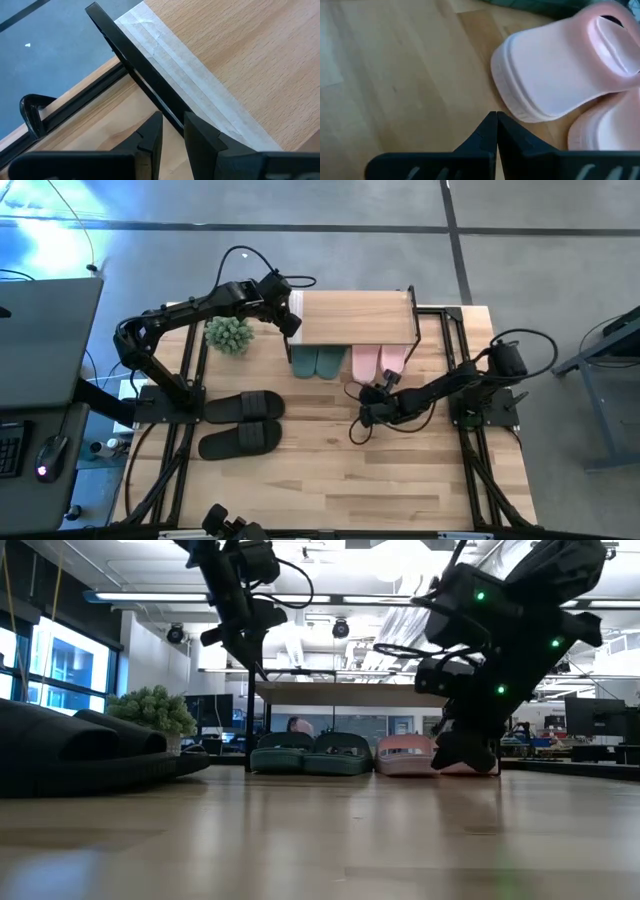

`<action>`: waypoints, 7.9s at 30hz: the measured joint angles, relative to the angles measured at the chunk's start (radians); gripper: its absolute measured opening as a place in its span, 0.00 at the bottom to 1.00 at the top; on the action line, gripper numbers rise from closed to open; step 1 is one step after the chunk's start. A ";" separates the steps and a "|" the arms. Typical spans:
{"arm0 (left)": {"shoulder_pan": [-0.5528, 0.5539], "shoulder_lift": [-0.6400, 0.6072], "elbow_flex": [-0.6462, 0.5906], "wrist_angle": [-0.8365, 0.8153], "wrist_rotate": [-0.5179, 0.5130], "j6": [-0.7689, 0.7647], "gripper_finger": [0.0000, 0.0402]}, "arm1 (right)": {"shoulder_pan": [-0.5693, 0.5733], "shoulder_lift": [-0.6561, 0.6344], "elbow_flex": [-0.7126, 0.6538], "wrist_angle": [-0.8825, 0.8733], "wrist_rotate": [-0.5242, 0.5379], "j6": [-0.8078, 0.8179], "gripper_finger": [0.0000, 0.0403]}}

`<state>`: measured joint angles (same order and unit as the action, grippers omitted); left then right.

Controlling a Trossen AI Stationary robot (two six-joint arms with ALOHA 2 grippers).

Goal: Pick and place slides into the shelf
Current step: Adjust the slides under the shelf

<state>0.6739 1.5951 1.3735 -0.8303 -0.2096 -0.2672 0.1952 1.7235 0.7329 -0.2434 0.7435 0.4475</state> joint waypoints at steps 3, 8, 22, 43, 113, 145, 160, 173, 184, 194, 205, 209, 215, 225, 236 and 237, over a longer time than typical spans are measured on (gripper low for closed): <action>0.000 0.000 0.000 0.000 0.001 0.000 0.17 | -0.020 0.001 0.000 0.023 -0.011 -0.012 0.00; 0.000 0.000 0.000 0.000 0.009 0.000 0.17 | -0.077 0.001 0.000 0.047 -0.054 -0.043 0.00; 0.000 0.000 0.000 0.004 0.011 0.000 0.17 | -0.172 0.001 -0.002 0.069 -0.105 -0.071 0.00; 0.000 0.000 -0.001 0.020 0.018 0.000 0.17 | -0.152 0.063 0.007 0.584 -0.446 -0.258 0.00; 0.000 0.000 0.000 0.026 0.019 0.000 0.17 | -0.021 0.247 0.332 0.302 -0.023 -0.141 0.00; 0.000 0.000 0.000 0.029 0.030 -0.004 0.17 | -0.184 0.367 0.448 0.555 -0.359 -0.351 0.00; 0.000 0.000 0.000 0.030 0.034 -0.004 0.17 | -0.228 0.367 0.448 0.459 -0.313 -0.291 0.00; 0.000 0.000 0.000 0.030 0.034 -0.004 0.17 | -0.228 0.366 0.449 0.377 -0.272 -0.238 0.00; 0.000 0.000 0.000 0.029 0.034 -0.003 0.17 | -0.179 0.366 0.449 0.411 -0.230 -0.248 0.00; 0.000 0.000 0.000 0.029 0.034 -0.004 0.17 | -0.177 0.366 0.449 0.568 -0.366 -0.359 0.00; 0.000 0.000 0.000 0.035 0.034 -0.018 0.17 | -0.228 0.366 0.451 0.598 -0.487 -0.370 0.00; 0.000 0.000 -0.001 0.050 0.037 -0.018 0.17 | -0.228 0.366 0.451 0.614 -0.491 -0.377 0.00; 0.000 0.001 -0.002 0.067 0.050 -0.018 0.17 | -0.245 0.366 0.451 0.619 -0.513 -0.393 0.00; -0.003 -0.013 -0.004 0.076 0.052 0.026 0.17 | -0.221 0.366 0.447 0.564 -0.506 -0.448 0.00; -0.121 -0.219 -0.002 0.102 0.016 0.053 0.17 | -0.169 0.366 0.447 0.580 -0.507 -0.472 0.00; -0.141 -0.237 -0.001 0.079 0.020 0.053 0.17 | -0.169 0.366 0.447 0.570 -0.507 -0.473 0.00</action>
<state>0.5332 1.3579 1.3722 -0.7513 -0.1901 -0.2138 0.0257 2.0892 1.1797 0.3264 0.2361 -0.0254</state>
